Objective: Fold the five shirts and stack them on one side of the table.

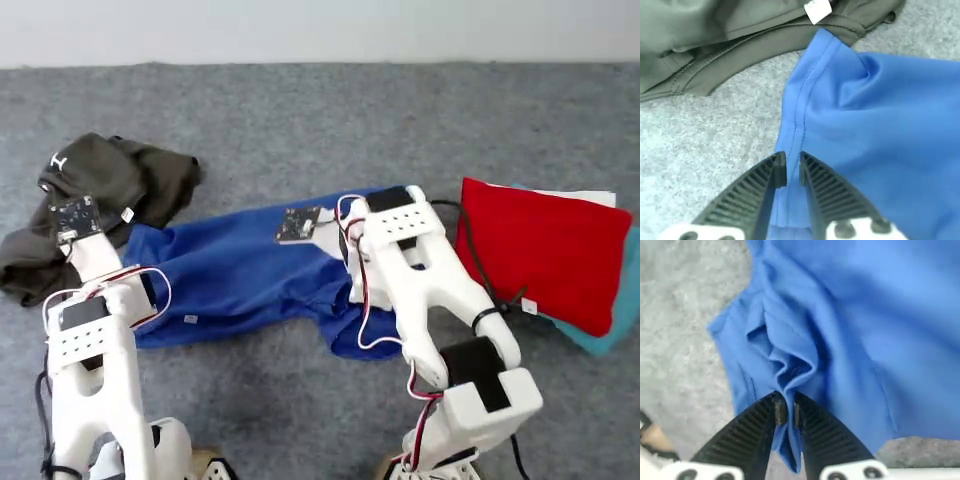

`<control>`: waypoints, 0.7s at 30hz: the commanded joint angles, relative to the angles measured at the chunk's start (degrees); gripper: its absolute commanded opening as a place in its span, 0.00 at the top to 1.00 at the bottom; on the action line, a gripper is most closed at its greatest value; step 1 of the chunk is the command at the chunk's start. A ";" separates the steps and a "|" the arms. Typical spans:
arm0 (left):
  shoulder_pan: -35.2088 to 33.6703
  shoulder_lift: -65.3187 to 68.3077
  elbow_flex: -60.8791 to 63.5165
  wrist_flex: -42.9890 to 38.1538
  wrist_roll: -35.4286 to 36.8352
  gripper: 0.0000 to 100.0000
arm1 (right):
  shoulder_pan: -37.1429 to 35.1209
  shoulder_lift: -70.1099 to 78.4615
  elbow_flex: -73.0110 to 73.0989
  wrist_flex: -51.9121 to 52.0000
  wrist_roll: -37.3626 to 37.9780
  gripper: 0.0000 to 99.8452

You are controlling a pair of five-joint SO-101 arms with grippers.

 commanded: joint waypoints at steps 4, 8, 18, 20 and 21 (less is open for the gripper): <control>-0.18 -1.58 -0.40 0.62 -2.29 0.94 | -4.09 -1.45 6.51 -0.57 1.93 0.99; -0.18 -1.58 -0.40 0.62 -2.55 0.94 | -6.64 -5.85 16.00 -6.11 1.76 0.95; -0.09 -1.58 -0.40 0.62 -2.55 0.94 | -7.16 -6.81 26.37 -16.92 -0.53 0.83; -0.18 -1.58 -0.31 0.62 -2.55 0.94 | -6.90 -5.49 27.08 -18.59 -0.53 0.83; -0.18 -1.58 -0.31 0.70 -2.55 0.94 | -6.99 -5.41 26.99 -18.51 -0.53 0.83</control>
